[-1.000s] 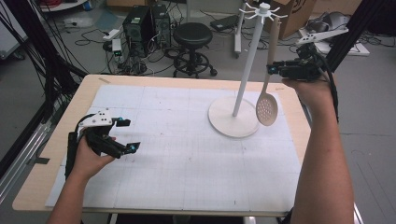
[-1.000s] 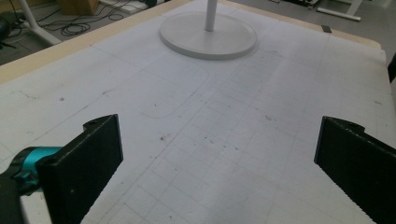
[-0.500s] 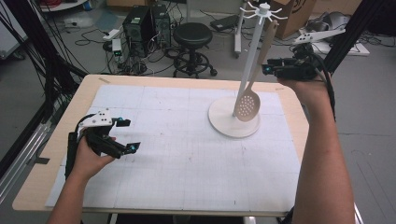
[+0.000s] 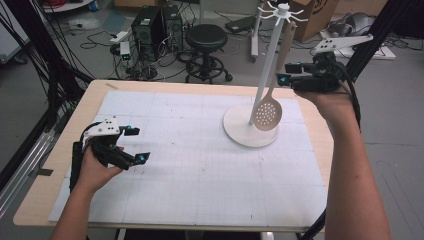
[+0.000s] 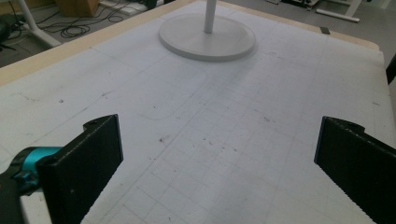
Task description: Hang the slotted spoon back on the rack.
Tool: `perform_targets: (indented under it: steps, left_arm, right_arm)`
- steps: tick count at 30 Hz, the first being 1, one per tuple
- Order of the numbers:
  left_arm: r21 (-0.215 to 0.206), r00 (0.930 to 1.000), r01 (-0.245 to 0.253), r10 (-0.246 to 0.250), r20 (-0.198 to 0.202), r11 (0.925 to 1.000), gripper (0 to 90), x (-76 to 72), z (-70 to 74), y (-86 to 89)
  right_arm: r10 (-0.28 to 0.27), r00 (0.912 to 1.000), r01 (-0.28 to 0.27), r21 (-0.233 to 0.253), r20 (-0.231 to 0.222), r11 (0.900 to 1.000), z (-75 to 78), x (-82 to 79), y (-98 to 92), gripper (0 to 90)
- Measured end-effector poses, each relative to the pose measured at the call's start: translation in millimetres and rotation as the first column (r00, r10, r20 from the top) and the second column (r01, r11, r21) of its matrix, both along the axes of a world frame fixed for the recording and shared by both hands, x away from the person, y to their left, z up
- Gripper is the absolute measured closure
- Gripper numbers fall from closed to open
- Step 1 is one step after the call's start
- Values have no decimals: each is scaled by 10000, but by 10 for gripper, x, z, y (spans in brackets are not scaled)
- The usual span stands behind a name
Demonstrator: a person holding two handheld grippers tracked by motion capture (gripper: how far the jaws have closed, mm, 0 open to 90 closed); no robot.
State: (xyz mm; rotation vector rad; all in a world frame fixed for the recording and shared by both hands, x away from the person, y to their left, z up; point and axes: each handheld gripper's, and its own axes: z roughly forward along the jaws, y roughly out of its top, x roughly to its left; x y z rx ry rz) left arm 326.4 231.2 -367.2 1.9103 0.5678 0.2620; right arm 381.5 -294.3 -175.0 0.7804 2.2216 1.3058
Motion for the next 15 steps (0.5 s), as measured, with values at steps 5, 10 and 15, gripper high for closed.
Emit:
perform_targets:
  steps: [5, 10, 15]
  left_arm:
    - [13, 10000, 37, -37, 6, 10000, 17, -2, 4, -1]
    - [42, 10000, 68, -68, -8, 10000, 17, 1, -1, -7]
    - [61, 10000, 53, -53, -17, 10000, 17, -1, -1, -6]
  right_arm:
    - [256, 9997, -258, 275, 59, 9993, -61, -73, 35, 444]
    - [370, 9990, -379, 327, 267, 9987, -139, -125, 58, 395]
    - [603, 9978, -614, 388, 290, 9974, -215, -171, 87, 377]
